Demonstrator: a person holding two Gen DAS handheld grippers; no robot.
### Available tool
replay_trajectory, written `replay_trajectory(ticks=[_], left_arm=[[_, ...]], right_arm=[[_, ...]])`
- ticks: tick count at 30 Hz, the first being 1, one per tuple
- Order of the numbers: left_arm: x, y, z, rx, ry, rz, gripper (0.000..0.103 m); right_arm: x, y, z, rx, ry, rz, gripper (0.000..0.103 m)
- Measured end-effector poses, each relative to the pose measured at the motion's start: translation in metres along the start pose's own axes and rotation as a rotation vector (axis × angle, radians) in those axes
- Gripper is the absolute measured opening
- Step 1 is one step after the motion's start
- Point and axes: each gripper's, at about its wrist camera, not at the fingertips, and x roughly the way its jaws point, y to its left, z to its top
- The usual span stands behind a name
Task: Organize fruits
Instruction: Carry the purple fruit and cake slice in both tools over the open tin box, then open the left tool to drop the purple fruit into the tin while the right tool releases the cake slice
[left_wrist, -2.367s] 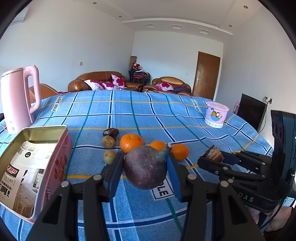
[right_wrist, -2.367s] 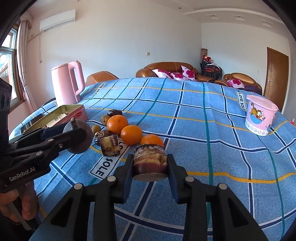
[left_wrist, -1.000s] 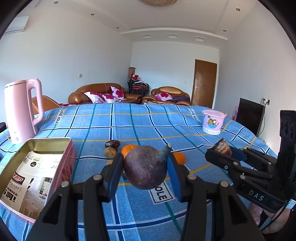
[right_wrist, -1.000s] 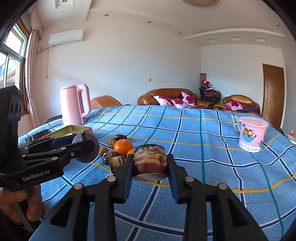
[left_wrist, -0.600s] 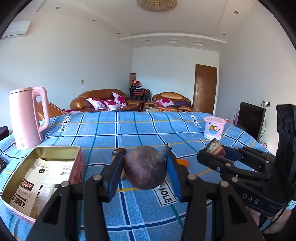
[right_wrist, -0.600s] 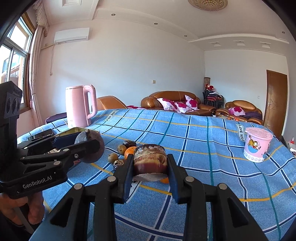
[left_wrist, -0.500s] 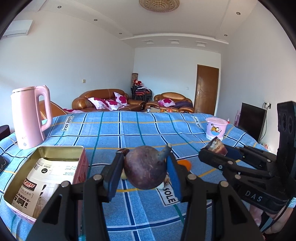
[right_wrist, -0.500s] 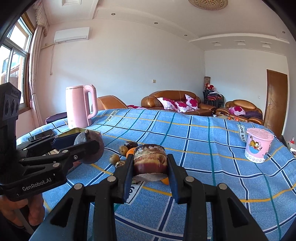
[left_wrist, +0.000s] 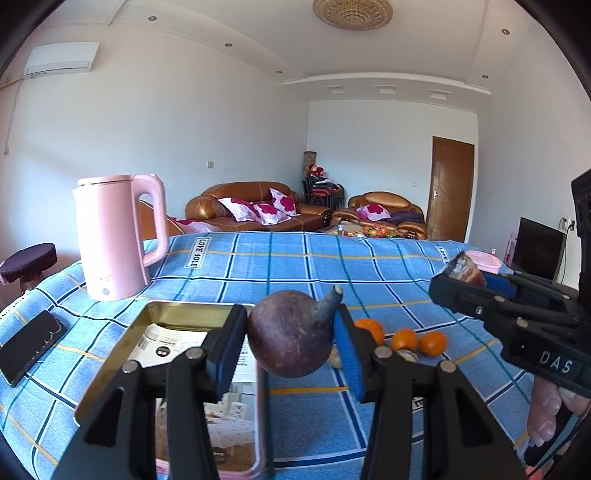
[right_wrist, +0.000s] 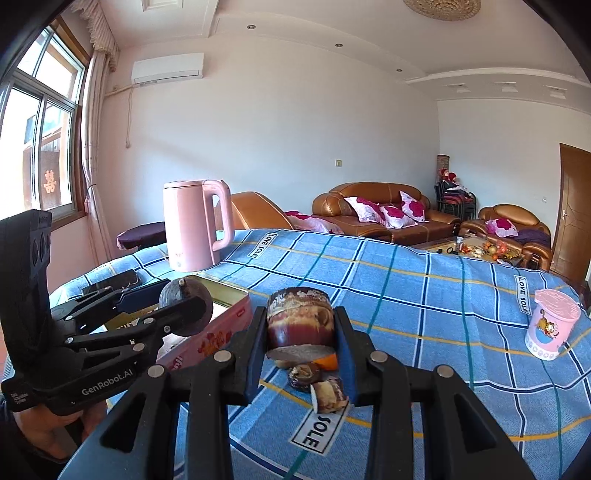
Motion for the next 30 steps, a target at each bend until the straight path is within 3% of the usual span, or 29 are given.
replay_trajectory(ticks=[17,30], left_arm=[[0.024,0.095,-0.009,-0.121,0.109,0.165,0.049],[0.045,0.125,-0.017,-0.168,0.195,0.185,0.049]], right_arm=[[0.081,0.085,0.013,-0.105,0.112,0.152,0.037],[0.136,0.118,-0.006,-0.136,0.251,0.209,0.037]])
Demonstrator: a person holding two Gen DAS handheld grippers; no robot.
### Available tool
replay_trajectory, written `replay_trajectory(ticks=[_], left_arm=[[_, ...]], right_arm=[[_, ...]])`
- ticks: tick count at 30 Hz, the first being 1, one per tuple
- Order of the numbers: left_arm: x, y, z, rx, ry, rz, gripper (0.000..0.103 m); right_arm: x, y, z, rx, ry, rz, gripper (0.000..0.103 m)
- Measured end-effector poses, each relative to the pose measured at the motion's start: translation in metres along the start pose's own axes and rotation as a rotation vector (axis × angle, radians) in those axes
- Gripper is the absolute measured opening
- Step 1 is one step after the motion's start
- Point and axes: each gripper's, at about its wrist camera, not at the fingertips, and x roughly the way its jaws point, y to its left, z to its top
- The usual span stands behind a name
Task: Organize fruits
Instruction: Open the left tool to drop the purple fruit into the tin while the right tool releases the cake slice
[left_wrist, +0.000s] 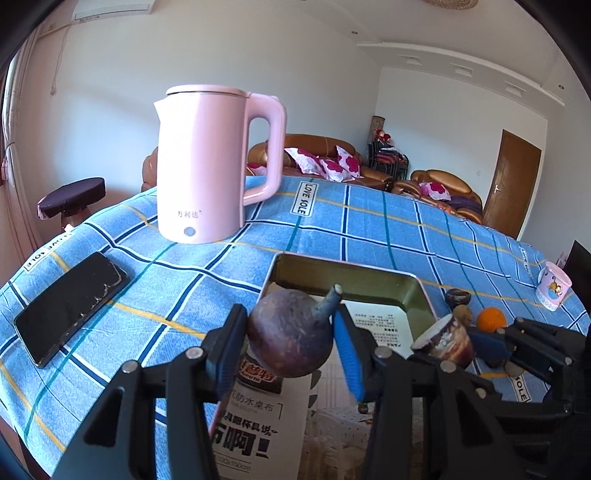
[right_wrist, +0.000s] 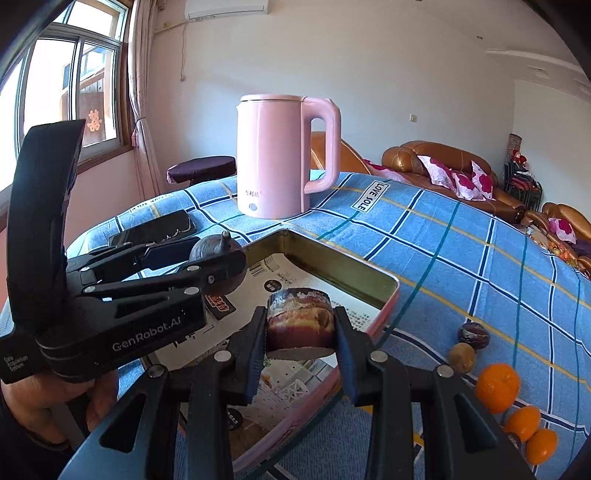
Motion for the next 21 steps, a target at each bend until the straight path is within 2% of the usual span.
replay_trajectory(ticks=[7,9,10,11,12,14,15,16,17,21], left_arm=[[0.009,-0.001,0.001,0.008,0.025,0.010,0.050],[0.009,-0.001,0.003,0.005,0.023,0.010,0.049],[0.009,0.000,0.003,0.002,0.022,0.008,0.056],[0.008,-0.001,0.004,0.000,0.017,0.000,0.058],[0.007,-0.003,0.005,0.004,0.011,0.009,0.057],[0.006,-0.006,0.006,0.018,0.006,0.008,0.060],[0.007,-0.009,0.006,0.024,0.010,0.008,0.064],[0.008,-0.011,0.006,0.027,0.012,0.011,0.074],[0.010,-0.012,0.006,0.024,0.017,0.013,0.079],[0.017,-0.013,0.011,0.014,0.016,0.019,0.079]], right_arm=[[0.016,0.004,-0.004,-0.003,0.066,0.015,0.037],[0.016,0.006,-0.004,-0.004,0.065,0.017,0.041],[0.014,0.006,-0.004,-0.002,0.060,0.018,0.043],[0.011,0.005,-0.004,0.002,0.054,0.017,0.046],[0.008,0.005,-0.004,0.007,0.047,0.018,0.052],[0.002,0.003,-0.004,0.015,0.033,0.017,0.055],[-0.001,0.001,-0.004,0.019,0.028,0.012,0.056],[-0.005,-0.002,-0.005,0.025,0.022,0.001,0.056],[-0.008,-0.005,-0.005,0.034,0.015,-0.010,0.056],[-0.024,-0.023,-0.011,0.076,-0.007,-0.054,0.056]])
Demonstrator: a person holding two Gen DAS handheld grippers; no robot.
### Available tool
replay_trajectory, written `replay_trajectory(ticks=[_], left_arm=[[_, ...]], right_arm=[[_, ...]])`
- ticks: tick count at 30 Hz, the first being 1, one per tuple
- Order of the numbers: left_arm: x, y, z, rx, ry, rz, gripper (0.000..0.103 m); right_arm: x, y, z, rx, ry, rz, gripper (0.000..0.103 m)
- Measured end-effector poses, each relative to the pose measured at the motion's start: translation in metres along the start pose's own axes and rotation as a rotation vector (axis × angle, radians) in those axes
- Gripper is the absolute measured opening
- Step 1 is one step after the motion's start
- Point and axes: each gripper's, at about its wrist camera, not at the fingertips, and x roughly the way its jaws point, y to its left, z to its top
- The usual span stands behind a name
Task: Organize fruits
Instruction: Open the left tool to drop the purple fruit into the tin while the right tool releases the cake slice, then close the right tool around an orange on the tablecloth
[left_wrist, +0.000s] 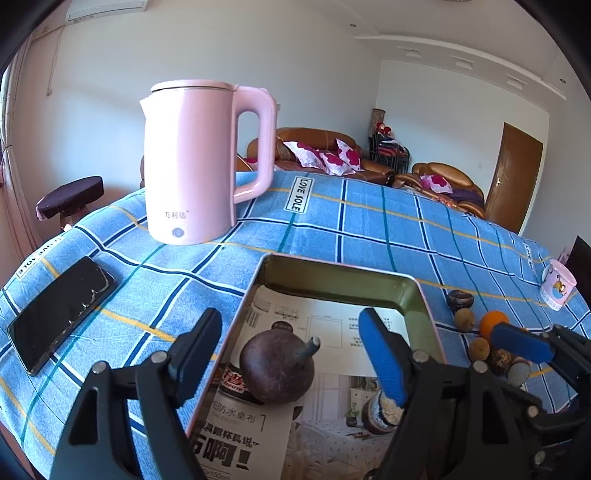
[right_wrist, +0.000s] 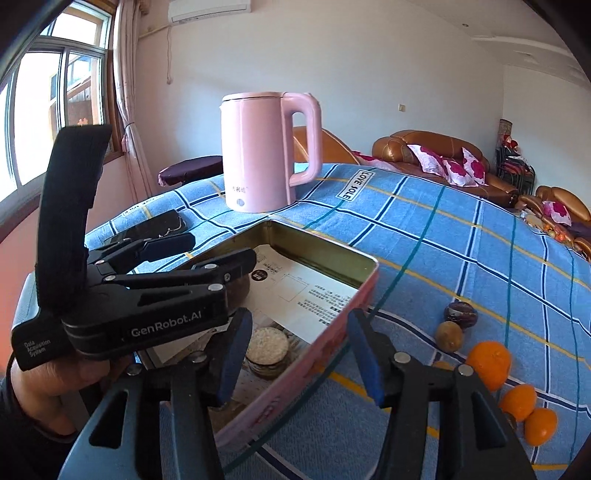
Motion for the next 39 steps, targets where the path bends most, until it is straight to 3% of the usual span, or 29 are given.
replay_trajectory(ticks=[9,13,14,18,21,25,34,39], left_arm=[[0.023,-0.001,0.016,-0.013,-0.003,0.027,0.082],[0.007,-0.010,0.016,-0.005,-0.039,0.015,0.083],[0.002,-0.014,0.016,-0.003,-0.051,0.008,0.088],[-0.017,-0.039,0.015,0.027,-0.084,-0.049,0.094],[-0.026,-0.067,0.013,0.080,-0.096,-0.093,0.095],[-0.028,-0.100,0.006,0.143,-0.082,-0.156,0.096],[-0.026,-0.149,-0.012,0.250,-0.037,-0.232,0.096],[-0.029,-0.168,-0.020,0.317,-0.032,-0.283,0.092]], right_arm=[[-0.042,-0.075,-0.022,0.101,-0.011,-0.189,0.058],[-0.056,-0.115,-0.038,0.148,0.014,-0.312,0.059],[-0.059,-0.125,-0.041,0.161,0.022,-0.339,0.059],[-0.065,-0.156,-0.056,0.209,0.062,-0.396,0.059],[-0.064,-0.168,-0.062,0.231,0.093,-0.389,0.059],[-0.058,-0.168,-0.065,0.247,0.118,-0.316,0.059],[-0.041,-0.177,-0.068,0.288,0.190,-0.292,0.059],[-0.033,-0.183,-0.071,0.308,0.224,-0.251,0.039]])
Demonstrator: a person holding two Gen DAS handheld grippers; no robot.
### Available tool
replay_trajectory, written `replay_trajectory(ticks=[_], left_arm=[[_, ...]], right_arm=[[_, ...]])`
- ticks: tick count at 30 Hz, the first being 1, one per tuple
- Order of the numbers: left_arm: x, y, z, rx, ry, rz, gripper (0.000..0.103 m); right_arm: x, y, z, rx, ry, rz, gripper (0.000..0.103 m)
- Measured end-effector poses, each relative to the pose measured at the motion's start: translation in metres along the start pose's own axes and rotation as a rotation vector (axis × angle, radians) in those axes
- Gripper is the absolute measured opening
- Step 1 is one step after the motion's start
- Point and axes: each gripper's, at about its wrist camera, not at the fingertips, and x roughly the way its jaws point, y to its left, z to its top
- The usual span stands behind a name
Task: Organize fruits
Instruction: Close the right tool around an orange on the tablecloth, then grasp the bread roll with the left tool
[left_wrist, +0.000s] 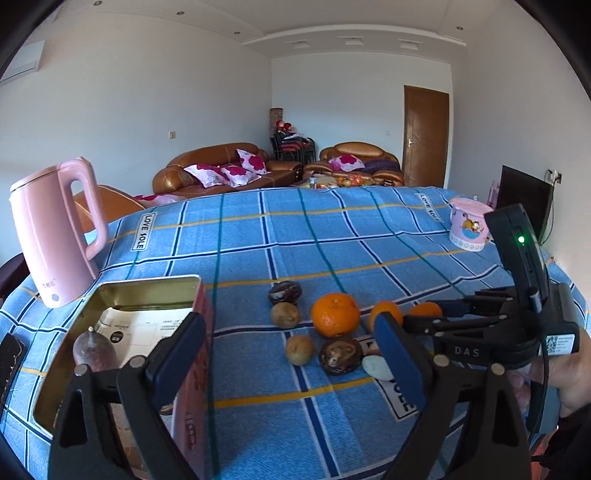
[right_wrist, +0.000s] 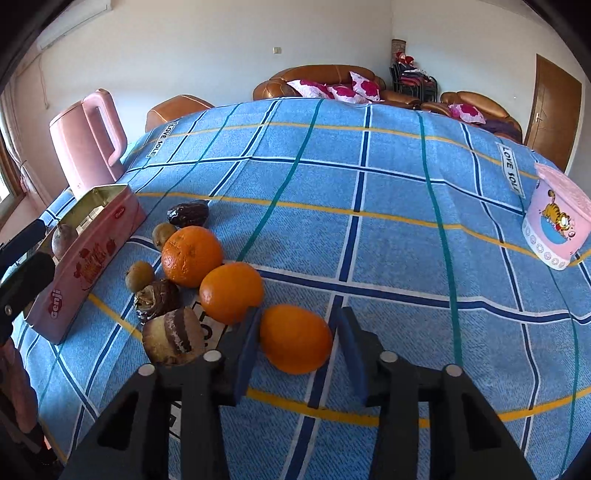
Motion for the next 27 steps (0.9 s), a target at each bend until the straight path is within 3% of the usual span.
replay_trajectory(ticks=[6,13,17,27], left_arm=[[0.011,-0.028,-0.001,0.063,0.041,-0.069,0.082],[0.035,-0.063,-0.005,0.149,0.151,-0.115,0.053],[0.043,-0.077,-0.009,0.197,0.193,-0.113,0.043],[0.062,-0.094,-0.014,0.278,0.264,-0.059,0.040]], right_arm=[[-0.017,-0.002,-0.002,0.019,-0.082,-0.057,0.037],[-0.022,-0.015,-0.002,0.089,-0.103,-0.068,0.037],[-0.023,-0.019,-0.002,0.102,-0.108,-0.065,0.037],[-0.020,-0.020,-0.002,0.106,-0.098,-0.060,0.037]])
